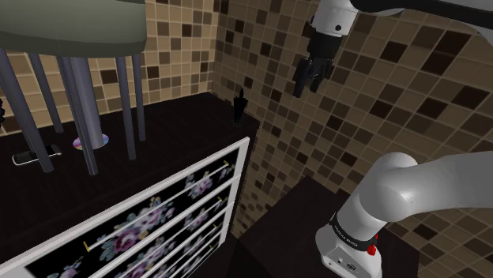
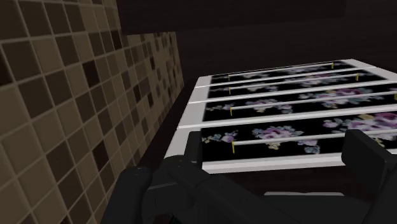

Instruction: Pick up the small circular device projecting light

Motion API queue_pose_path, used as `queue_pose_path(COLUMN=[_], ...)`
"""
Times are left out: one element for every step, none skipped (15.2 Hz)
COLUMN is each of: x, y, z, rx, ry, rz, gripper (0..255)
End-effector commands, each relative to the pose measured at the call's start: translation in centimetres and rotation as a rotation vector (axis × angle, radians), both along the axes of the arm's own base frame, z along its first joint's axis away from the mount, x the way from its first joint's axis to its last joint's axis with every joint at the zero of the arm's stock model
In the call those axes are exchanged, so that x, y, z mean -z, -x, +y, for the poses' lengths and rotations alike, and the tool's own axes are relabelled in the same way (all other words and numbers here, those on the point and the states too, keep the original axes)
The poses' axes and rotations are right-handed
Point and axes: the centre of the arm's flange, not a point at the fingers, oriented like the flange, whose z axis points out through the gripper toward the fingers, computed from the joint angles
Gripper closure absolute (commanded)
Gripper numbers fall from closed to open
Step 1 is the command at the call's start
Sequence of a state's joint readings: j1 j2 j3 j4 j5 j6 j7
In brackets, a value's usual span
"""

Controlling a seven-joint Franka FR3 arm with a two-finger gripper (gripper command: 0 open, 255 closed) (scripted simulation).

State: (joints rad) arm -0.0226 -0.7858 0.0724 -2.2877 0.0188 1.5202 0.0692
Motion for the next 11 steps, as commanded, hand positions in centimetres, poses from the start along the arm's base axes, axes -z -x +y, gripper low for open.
queue_pose_path(x=[0.0,0.6,1.3,1.9,2.6,3.2,3.8,4.4,5.0,5.6,6.2], y=[0.0,-0.8,-1.5,-2.3,-3.1,-3.9,-4.8,-5.6,-6.5,-7.3,-8.2], z=[0.0,-0.7,-1.5,-2.2,-2.9,-3.6,-4.3,-4.9,-5.6,-6.2,-6.9], rx=[0.0,-0.014,-0.028,-0.041,-0.055,-0.069,-0.083,-0.096,-0.11,-0.124,-0.138], ry=[0.0,-0.002,-0.003,-0.005,-0.007,-0.008,-0.01,-0.012,-0.013,-0.015,-0.017], rz=[0.0,-0.01,-0.019,-0.029,-0.039,-0.048,-0.058,-0.067,-0.077,-0.087,-0.096], gripper=[0,0,0,0,0,0,0,0,0,0,0])
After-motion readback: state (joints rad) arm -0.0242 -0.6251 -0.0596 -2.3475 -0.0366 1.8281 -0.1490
